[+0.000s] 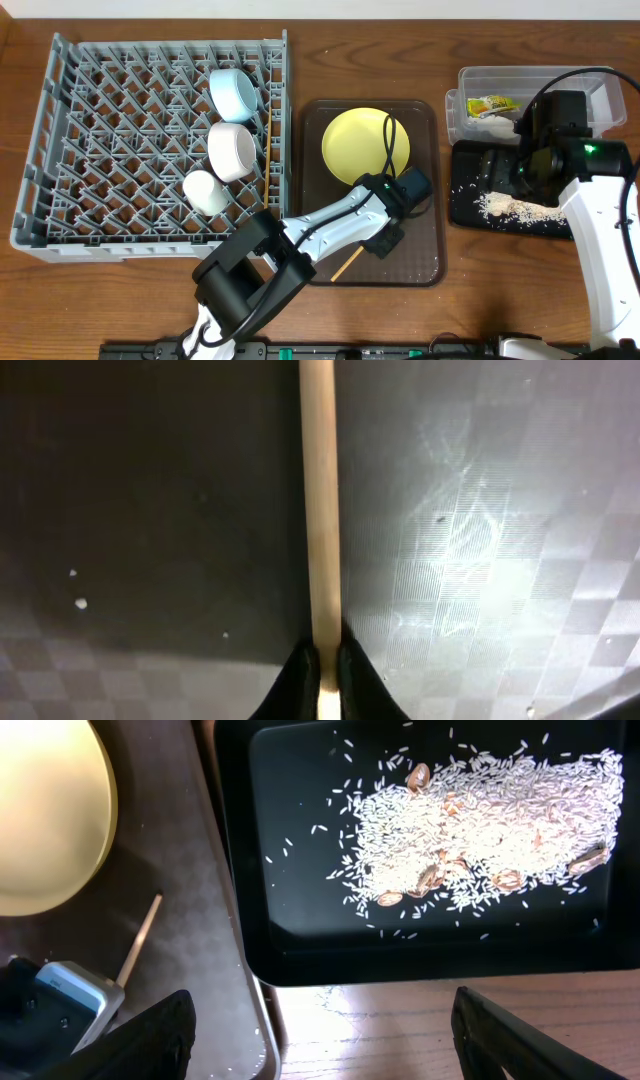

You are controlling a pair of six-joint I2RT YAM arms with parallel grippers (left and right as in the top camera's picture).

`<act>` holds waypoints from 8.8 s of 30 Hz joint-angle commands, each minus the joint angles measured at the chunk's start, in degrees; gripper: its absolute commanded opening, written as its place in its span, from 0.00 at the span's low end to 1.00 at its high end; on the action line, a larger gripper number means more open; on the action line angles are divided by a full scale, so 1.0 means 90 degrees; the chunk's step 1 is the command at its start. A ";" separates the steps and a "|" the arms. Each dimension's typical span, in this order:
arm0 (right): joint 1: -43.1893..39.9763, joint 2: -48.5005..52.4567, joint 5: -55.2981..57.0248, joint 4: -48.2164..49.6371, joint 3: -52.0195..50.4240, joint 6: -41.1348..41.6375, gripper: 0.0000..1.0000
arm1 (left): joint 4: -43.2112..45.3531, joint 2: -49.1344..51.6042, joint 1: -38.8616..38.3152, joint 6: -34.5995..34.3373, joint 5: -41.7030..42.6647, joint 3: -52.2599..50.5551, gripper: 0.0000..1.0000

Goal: Sort waste into correct bins and load items into the dishwasher rack

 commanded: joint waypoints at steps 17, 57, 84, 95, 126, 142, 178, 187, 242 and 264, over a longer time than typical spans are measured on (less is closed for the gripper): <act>-0.0085 -0.0053 0.0085 -0.0002 0.0085 0.0073 0.80 | -0.0364 -0.2487 0.1583 0.0270 -0.1865 0.0325 0.06; -0.0085 -0.0053 0.0083 0.0000 0.0085 0.0075 0.80 | 0.0228 -0.1756 0.4138 0.0267 0.0002 0.0272 0.30; -0.0085 -0.0053 0.0085 -0.0051 0.0085 0.0075 0.81 | 0.1999 -0.1644 0.1843 0.1467 0.0000 0.0335 0.55; -0.0085 -0.0053 0.0085 -0.0051 0.0085 0.0073 0.81 | 0.2259 -0.0483 0.1268 0.1775 0.0000 0.0335 0.59; -0.0085 -0.0053 0.0085 -0.0053 0.0085 0.0073 0.81 | 0.1902 0.0444 0.1263 0.1719 0.0005 0.0158 0.13; -0.0085 -0.0053 0.0087 -0.0100 0.0085 0.0073 0.81 | 0.1651 -0.1523 0.1299 0.1719 0.0000 0.0250 0.06; -0.0085 -0.0053 0.0085 -0.0124 0.0085 0.0075 0.81 | 0.1693 -0.2562 0.5712 -0.0022 0.6642 0.0240 0.06; -0.0085 -0.0053 0.0085 -0.0124 0.0085 0.0075 0.81 | 0.1632 -0.1928 0.5717 -0.0022 0.6258 0.0240 0.06; 0.0321 -0.2650 -0.0168 0.2130 -0.1780 -0.0209 0.99 | -0.1229 -0.8017 0.5423 -0.0075 -0.0551 -0.2251 0.91; 0.0321 -0.4418 0.0396 0.1450 -0.2715 -0.0211 0.99 | -0.1185 -0.9469 0.5423 -0.0090 -0.0551 -0.2807 0.93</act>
